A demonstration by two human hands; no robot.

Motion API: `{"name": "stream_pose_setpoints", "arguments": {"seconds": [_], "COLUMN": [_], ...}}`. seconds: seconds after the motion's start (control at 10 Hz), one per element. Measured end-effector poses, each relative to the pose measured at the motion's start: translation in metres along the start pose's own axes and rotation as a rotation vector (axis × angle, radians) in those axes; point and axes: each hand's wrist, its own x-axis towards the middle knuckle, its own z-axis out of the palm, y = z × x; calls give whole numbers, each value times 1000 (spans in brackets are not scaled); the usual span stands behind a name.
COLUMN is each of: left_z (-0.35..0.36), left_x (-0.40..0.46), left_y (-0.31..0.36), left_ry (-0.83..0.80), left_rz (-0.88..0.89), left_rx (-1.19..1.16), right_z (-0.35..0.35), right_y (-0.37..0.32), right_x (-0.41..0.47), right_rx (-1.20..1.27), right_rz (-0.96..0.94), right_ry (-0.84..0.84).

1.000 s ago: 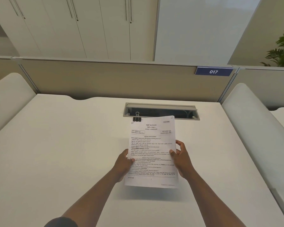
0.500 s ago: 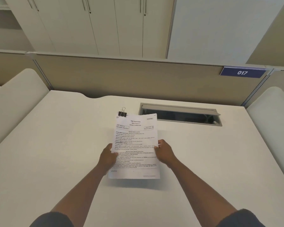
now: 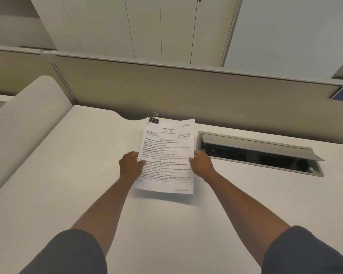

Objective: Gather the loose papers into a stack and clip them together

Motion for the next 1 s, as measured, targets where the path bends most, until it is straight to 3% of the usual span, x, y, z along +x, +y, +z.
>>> {"name": "stream_pose_setpoints", "arguments": {"seconds": [0.5,0.9,1.0], "left_z": [40,36,38], "left_x": [68,51,41], "left_y": [-14,1,2], "left_ry": [25,9,51], "left_rz": [-19,15,81], "left_rx": [30,305,392], "right_z": [37,25,15], "right_y": [11,5,-1], "right_x": [77,55,40], "right_rx": [-206,-271,-344], "right_rz": [44,34,-18], "right_ry": [71,66,164]}}
